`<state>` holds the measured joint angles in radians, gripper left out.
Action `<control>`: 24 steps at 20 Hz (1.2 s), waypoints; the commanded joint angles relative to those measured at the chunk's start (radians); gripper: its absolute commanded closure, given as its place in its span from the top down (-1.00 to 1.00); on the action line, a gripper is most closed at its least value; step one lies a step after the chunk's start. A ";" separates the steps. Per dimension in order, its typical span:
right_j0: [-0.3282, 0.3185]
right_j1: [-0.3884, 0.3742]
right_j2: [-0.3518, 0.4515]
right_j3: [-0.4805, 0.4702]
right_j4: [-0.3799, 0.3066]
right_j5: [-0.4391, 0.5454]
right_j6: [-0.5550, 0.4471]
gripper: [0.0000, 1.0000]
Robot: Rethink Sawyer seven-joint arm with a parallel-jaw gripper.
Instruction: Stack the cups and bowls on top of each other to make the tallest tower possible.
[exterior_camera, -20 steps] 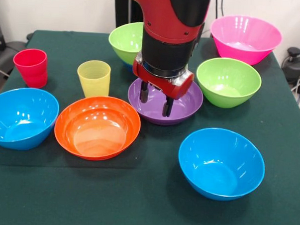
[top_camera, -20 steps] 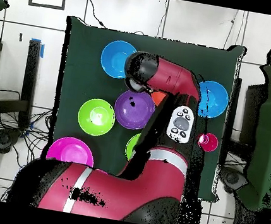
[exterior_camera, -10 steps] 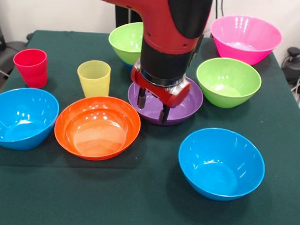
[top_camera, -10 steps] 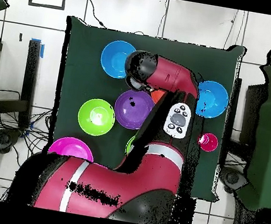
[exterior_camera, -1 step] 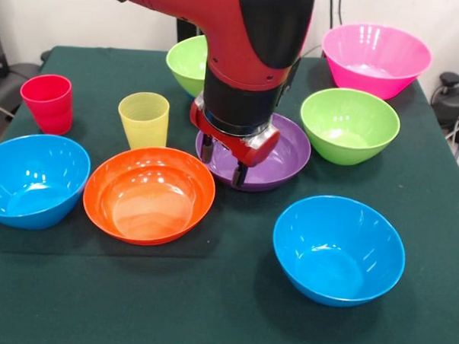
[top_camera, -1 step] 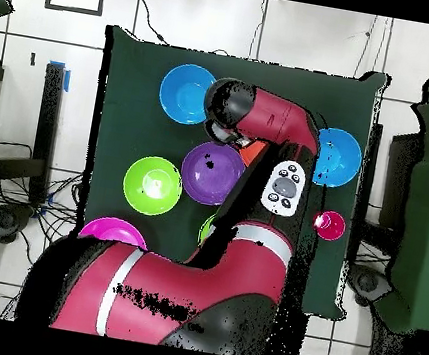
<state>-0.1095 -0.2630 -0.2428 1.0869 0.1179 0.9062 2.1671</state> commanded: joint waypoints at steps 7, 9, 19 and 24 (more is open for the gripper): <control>0.035 0.028 0.036 -0.026 0.037 0.066 0.176 1.00; 0.036 0.030 0.030 -0.028 0.037 0.069 0.173 1.00; 0.084 0.040 -0.034 0.006 0.102 0.089 0.333 1.00; 0.112 0.043 -0.060 0.036 0.140 0.088 0.385 1.00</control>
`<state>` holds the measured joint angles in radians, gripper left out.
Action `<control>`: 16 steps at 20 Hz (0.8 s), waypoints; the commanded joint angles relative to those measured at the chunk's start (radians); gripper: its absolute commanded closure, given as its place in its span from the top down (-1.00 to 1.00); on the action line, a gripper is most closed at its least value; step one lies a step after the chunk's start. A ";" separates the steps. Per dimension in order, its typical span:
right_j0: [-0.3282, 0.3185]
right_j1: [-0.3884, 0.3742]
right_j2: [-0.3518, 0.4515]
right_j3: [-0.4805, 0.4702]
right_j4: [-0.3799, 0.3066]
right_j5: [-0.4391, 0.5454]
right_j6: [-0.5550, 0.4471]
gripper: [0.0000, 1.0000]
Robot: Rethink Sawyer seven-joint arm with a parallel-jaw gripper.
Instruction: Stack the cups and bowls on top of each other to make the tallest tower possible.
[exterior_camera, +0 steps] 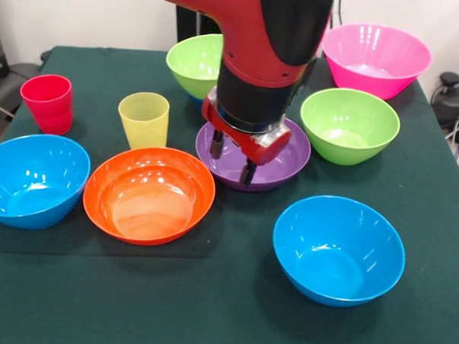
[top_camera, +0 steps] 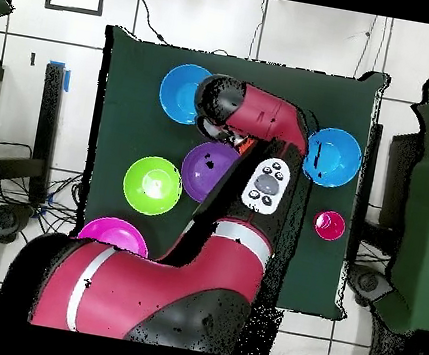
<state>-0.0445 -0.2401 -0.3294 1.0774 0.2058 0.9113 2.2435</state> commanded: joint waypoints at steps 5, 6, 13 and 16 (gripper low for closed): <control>0.061 0.027 0.032 0.063 0.075 0.070 0.327 1.00; 0.064 0.028 0.032 0.067 0.077 0.063 0.330 1.00; 0.056 0.046 0.031 0.051 0.077 0.075 0.319 1.00; 0.052 0.053 0.027 0.047 0.076 0.080 0.317 1.00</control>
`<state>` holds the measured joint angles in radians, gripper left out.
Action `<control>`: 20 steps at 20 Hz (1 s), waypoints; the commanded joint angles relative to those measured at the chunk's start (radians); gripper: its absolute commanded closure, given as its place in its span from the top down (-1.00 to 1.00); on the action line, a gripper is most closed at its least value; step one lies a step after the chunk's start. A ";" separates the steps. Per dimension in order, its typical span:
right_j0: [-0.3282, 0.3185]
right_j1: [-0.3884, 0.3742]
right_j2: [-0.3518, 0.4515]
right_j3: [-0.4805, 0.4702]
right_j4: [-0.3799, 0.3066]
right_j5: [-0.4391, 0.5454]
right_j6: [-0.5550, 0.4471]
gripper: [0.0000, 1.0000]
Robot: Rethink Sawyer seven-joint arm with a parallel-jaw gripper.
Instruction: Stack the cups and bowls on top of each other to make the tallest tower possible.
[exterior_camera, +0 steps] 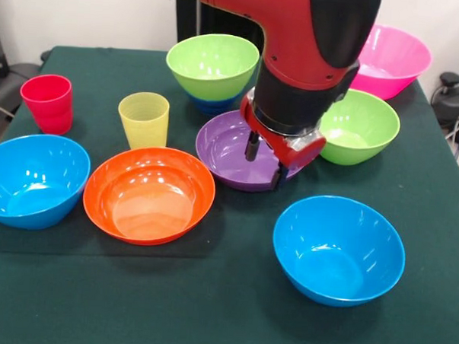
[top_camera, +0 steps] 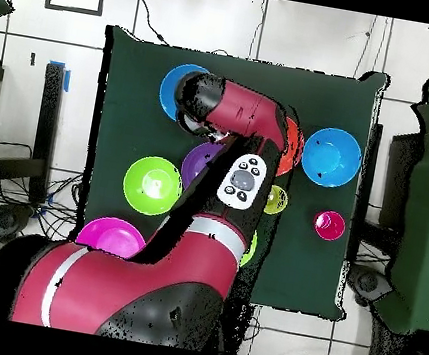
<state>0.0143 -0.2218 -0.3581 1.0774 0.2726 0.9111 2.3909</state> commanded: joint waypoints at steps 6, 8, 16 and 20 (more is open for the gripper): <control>-0.002 0.056 0.042 0.044 0.004 0.062 0.174 1.00; 0.003 0.066 0.039 0.045 0.003 0.048 0.177 1.00; 0.011 0.082 0.023 0.033 0.010 0.048 0.190 1.00; 0.014 0.089 0.016 0.026 0.011 0.051 0.194 1.00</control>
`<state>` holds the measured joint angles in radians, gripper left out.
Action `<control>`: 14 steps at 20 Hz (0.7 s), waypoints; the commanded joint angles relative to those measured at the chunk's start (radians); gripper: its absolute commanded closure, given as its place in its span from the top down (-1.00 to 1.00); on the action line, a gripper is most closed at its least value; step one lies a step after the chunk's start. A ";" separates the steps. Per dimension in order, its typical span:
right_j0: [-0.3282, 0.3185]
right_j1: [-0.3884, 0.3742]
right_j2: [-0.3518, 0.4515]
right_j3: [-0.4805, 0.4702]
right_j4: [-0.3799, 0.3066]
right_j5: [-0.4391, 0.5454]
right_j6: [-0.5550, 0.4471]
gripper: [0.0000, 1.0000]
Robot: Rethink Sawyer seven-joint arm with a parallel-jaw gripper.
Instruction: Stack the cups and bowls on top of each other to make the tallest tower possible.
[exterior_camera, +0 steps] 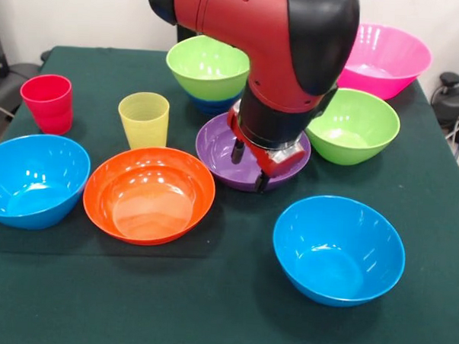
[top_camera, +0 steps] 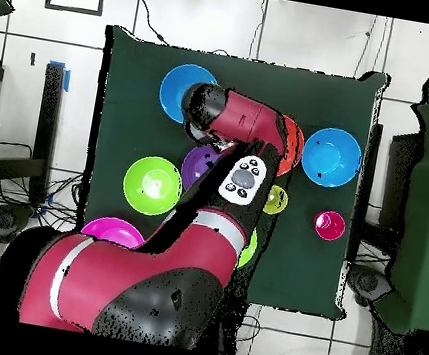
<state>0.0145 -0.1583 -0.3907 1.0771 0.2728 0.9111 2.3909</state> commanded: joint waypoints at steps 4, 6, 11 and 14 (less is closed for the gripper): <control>0.012 0.028 0.041 0.022 0.018 0.058 0.203 1.00; 0.017 0.030 0.040 0.018 0.026 0.068 0.215 1.00; 0.030 0.067 0.009 -0.022 0.050 0.107 0.285 1.00; 0.040 0.080 -0.004 -0.026 0.076 0.123 0.330 1.00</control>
<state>0.0284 -0.1159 -0.4413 1.0767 0.3102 0.9248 2.4254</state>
